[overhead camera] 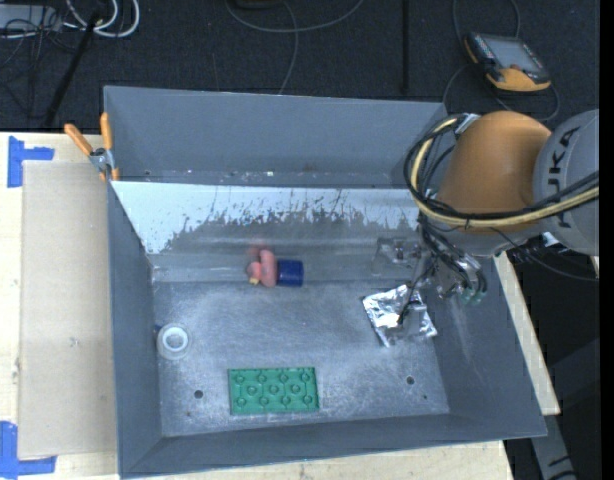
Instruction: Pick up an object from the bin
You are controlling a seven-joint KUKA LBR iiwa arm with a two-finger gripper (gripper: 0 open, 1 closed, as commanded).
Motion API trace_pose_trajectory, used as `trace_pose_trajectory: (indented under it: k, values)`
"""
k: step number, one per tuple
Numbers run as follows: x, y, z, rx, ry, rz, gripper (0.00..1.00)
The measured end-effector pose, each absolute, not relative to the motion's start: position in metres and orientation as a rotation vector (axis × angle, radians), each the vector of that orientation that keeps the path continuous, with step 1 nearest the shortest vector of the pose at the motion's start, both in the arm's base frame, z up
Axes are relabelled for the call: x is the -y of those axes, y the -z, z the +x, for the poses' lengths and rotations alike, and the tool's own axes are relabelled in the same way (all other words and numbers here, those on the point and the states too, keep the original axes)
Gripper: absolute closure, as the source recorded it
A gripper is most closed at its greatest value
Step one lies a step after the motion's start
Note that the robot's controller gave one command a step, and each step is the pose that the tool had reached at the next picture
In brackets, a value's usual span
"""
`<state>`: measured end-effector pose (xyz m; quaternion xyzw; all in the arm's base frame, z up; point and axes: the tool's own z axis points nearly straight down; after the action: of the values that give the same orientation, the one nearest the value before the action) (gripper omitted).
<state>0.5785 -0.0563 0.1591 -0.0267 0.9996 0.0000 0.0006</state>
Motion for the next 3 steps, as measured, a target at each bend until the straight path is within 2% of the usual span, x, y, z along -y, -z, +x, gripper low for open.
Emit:
trace_pose_trajectory:
  k: [1, 2, 3]
  values:
    - [0.085, -0.065, 0.607, -3.146, -0.001, -0.066, 0.00]
    - [0.084, -0.070, 0.609, -3.141, 0.000, -0.071, 1.00]
    - [0.087, -0.176, 0.577, -3.133, 0.003, -0.052, 1.00]
